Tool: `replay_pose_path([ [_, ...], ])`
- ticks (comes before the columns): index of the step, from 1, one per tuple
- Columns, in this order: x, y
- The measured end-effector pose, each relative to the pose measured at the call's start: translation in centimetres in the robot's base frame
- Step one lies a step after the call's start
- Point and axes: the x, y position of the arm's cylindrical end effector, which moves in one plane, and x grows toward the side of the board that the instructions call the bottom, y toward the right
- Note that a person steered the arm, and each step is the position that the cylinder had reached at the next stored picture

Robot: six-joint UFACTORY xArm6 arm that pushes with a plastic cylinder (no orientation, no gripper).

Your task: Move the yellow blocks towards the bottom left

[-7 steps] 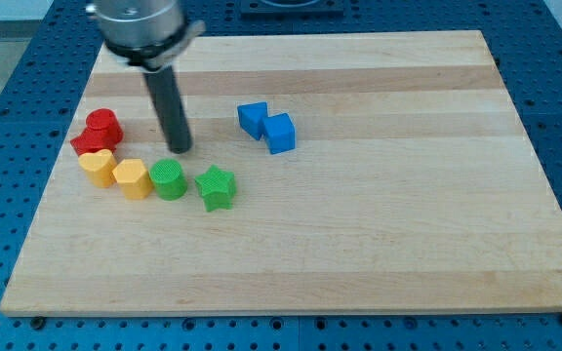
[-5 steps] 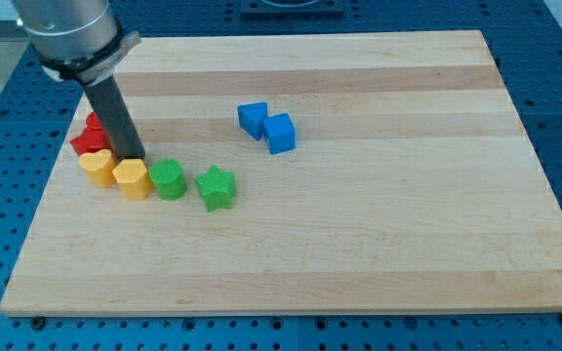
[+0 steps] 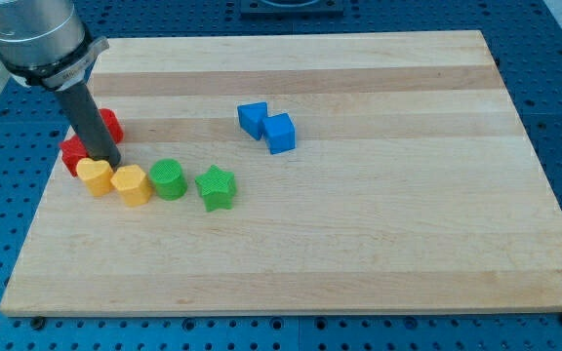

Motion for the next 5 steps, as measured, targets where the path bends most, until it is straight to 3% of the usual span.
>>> replay_pose_path([
  [3, 3.4, 0.1],
  [4, -1.6, 2.1],
  [5, -2.5, 6.5],
])
